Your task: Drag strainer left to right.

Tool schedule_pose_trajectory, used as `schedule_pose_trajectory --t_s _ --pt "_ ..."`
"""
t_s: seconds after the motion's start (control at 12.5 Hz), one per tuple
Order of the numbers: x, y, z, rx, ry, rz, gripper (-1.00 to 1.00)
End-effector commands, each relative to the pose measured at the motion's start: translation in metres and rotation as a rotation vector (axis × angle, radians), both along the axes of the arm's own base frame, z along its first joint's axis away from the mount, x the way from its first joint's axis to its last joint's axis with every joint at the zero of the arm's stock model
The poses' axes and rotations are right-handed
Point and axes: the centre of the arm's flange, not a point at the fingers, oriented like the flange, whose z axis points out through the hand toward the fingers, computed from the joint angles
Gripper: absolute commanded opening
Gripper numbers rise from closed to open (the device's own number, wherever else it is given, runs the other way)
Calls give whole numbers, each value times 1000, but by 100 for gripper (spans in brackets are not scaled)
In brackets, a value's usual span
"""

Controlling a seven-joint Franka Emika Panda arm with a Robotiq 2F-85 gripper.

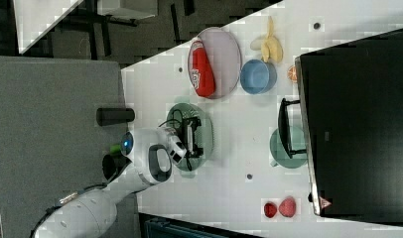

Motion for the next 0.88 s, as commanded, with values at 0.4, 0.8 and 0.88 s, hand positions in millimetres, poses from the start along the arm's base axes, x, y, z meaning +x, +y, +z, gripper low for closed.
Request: schedule_pose_trajectory --t_s 0.4,0.8,0.88 --pt "-5 -72 13 -43 -11 60 100" --pt "-6 -137 12 -89 -2 40 100" --pt "-6 -149 12 -98 0 50 100"
